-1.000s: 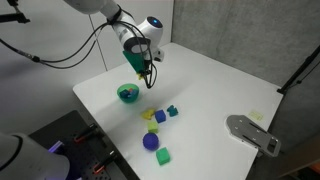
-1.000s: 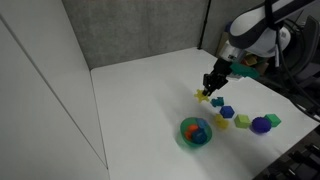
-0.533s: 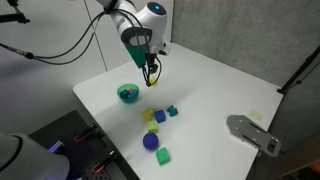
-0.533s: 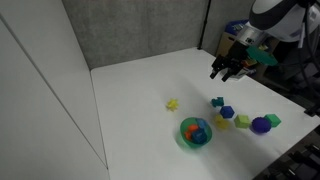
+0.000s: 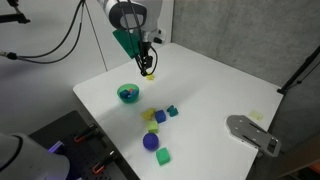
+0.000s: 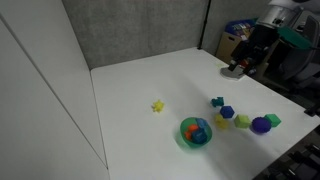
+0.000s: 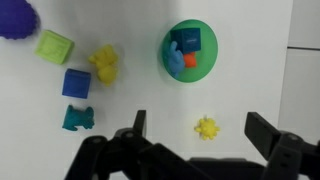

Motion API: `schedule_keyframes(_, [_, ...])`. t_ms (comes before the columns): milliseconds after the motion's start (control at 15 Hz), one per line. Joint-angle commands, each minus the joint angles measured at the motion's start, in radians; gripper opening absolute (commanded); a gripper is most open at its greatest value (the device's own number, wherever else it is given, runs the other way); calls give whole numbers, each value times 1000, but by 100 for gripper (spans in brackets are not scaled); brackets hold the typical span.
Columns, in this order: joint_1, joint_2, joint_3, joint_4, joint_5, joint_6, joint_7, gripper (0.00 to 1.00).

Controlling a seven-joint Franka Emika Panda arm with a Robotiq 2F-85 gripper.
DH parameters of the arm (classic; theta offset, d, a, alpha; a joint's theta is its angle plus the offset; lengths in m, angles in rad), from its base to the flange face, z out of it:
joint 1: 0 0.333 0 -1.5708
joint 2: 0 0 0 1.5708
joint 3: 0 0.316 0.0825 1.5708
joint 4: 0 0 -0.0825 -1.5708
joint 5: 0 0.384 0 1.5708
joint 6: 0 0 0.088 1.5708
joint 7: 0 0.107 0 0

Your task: Take the yellow thing out of the bowl

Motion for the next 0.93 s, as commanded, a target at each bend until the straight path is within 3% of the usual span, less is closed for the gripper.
schedule_keyframes(0, [15,-102,-38,-29,-127,-114,73,100])
schedule_keyframes(467, [19,-220,-27,0,-366,-298,228,100])
schedule_keyframes(867, [37,-273,-9,8,-458,-397,295,100])
